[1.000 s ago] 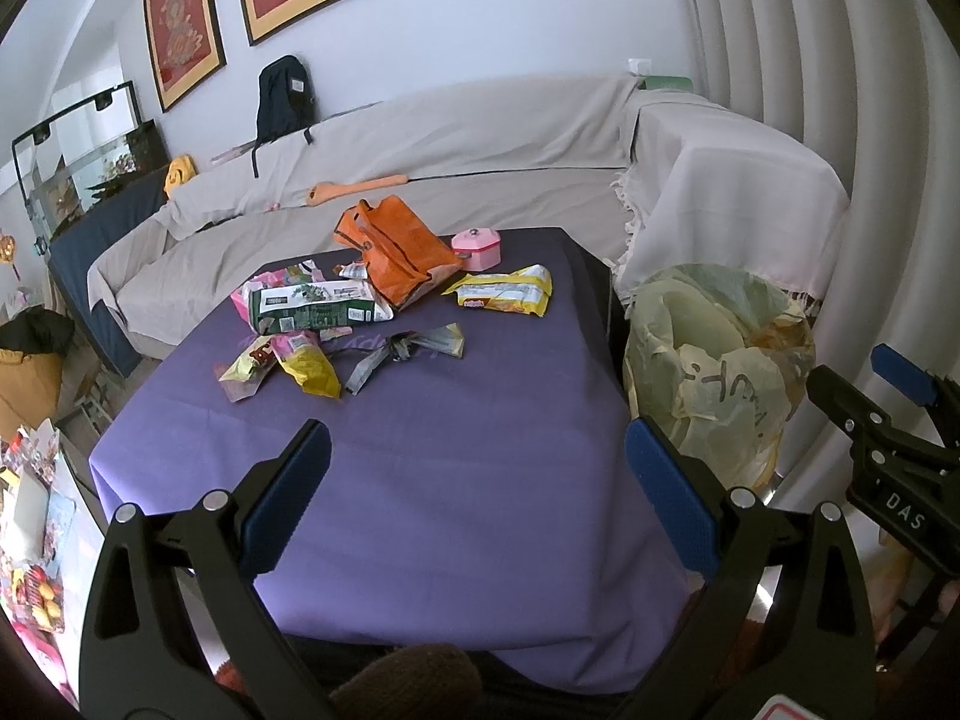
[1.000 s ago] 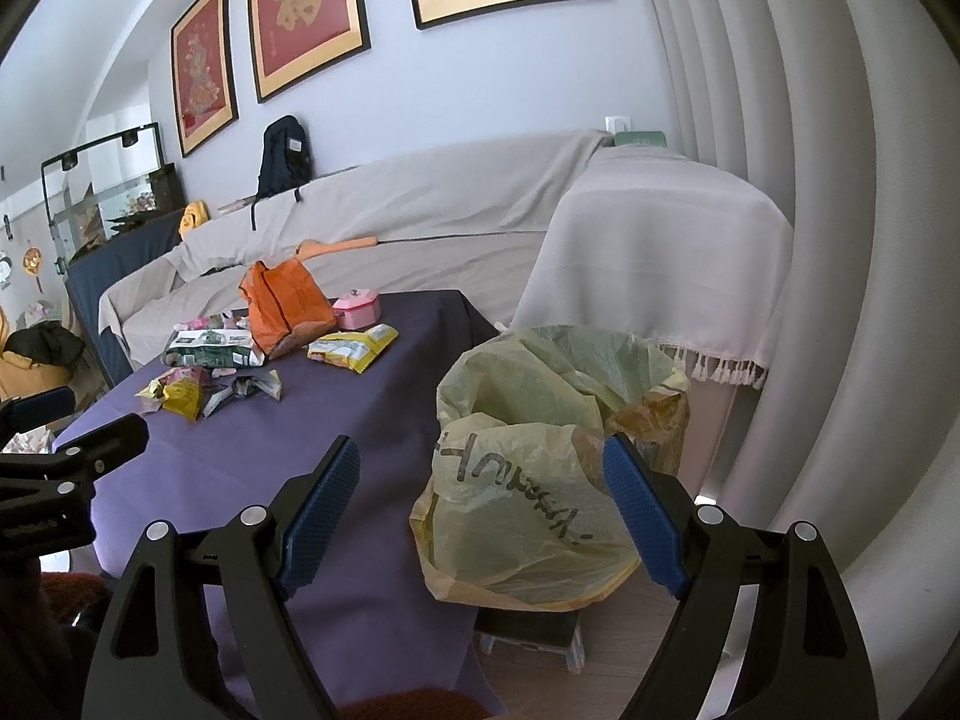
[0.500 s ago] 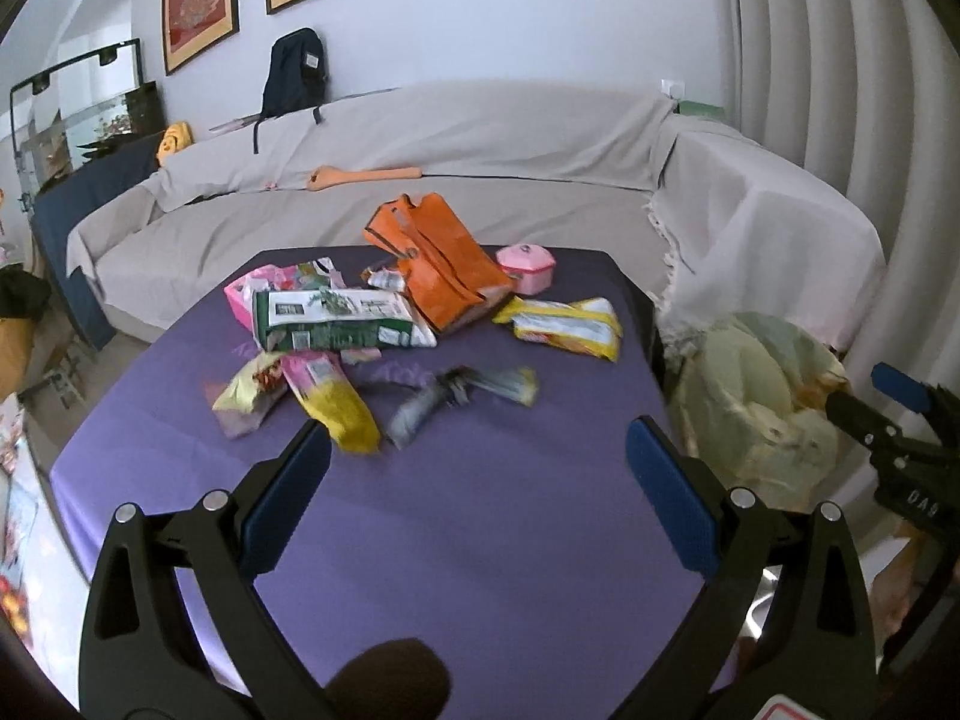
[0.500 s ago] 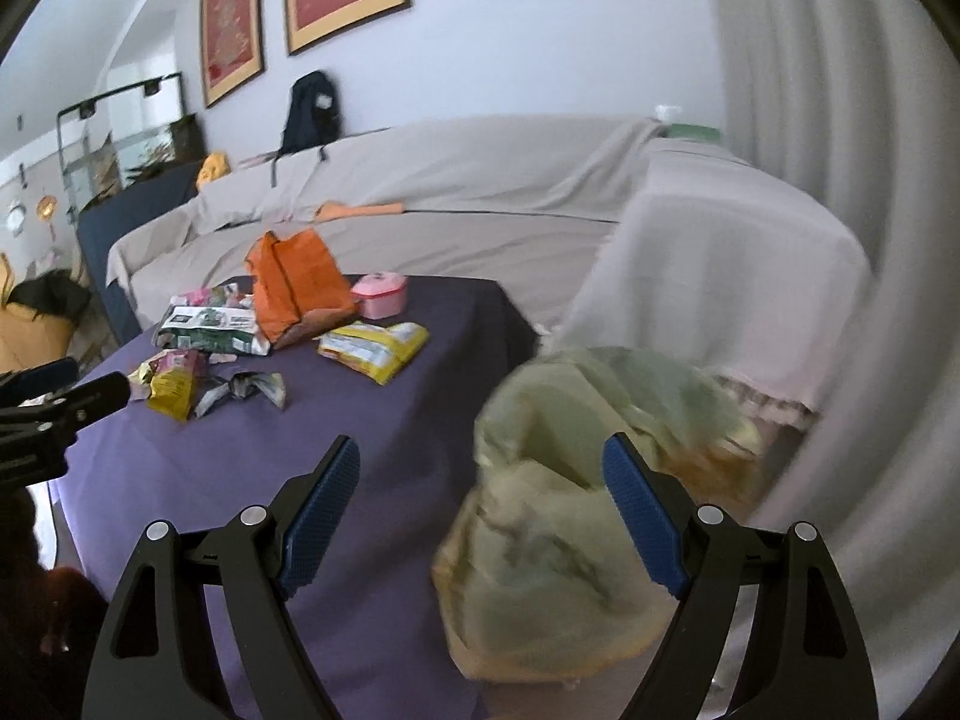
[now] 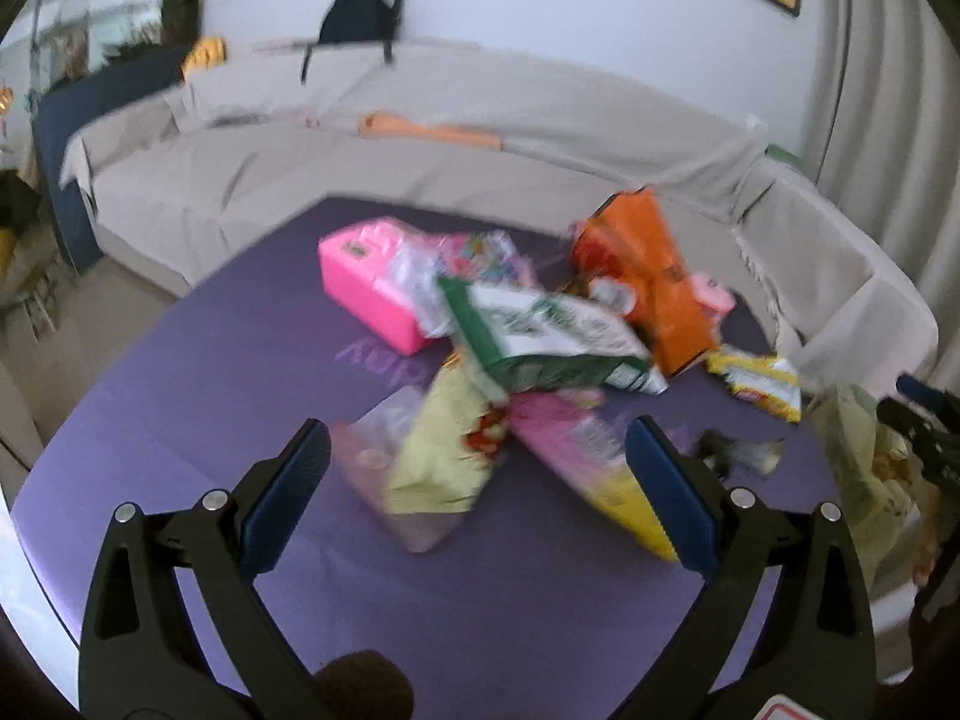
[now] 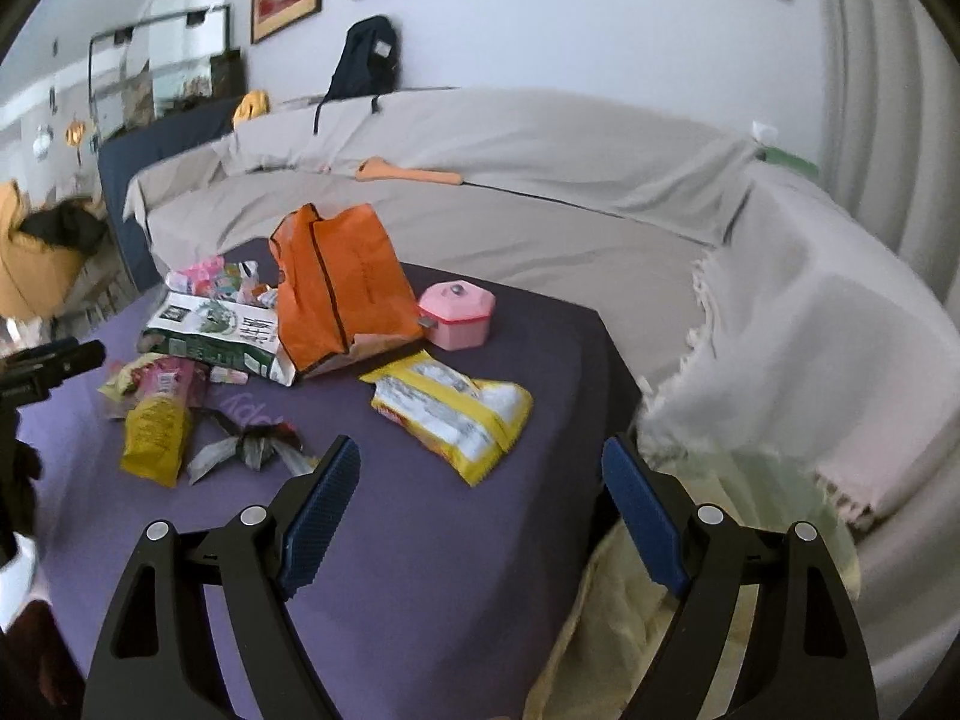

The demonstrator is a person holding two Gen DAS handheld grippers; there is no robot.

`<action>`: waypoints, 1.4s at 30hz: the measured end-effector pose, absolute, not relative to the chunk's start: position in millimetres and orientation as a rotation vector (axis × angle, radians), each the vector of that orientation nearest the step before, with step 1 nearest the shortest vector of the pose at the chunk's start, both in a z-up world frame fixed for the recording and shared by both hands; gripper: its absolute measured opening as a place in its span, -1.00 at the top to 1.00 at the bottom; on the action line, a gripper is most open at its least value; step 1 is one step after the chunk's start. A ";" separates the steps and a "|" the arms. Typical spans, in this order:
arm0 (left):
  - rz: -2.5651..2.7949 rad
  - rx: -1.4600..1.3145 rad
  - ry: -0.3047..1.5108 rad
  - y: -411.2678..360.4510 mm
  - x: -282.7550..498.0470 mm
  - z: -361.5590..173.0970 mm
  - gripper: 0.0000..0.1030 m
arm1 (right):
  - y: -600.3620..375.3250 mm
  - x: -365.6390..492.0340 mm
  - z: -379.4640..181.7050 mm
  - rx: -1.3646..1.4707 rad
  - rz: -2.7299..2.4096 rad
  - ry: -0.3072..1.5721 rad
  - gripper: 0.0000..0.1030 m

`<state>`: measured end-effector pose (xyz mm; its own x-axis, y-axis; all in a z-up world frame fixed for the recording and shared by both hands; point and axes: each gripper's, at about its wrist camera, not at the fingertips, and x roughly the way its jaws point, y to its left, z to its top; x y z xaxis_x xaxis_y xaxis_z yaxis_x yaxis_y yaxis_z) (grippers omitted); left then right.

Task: Collect trash
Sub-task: 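Grasp the yellow snack wrapper with the right gripper while the left grasps the pink wrapper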

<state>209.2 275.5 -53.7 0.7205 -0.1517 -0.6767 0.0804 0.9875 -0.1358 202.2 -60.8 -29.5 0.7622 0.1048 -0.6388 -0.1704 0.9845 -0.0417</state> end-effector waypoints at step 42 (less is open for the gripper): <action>-0.178 -0.294 0.933 232.1 221.6 -69.2 -0.31 | -44.1 293.6 -56.0 -0.072 0.467 0.907 0.62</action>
<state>221.6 232.1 -69.2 0.5846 -0.2763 -0.7629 0.0237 0.9456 -0.3243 293.6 -44.1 -56.0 0.5237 0.3599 -0.7721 -0.4197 0.8977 0.1338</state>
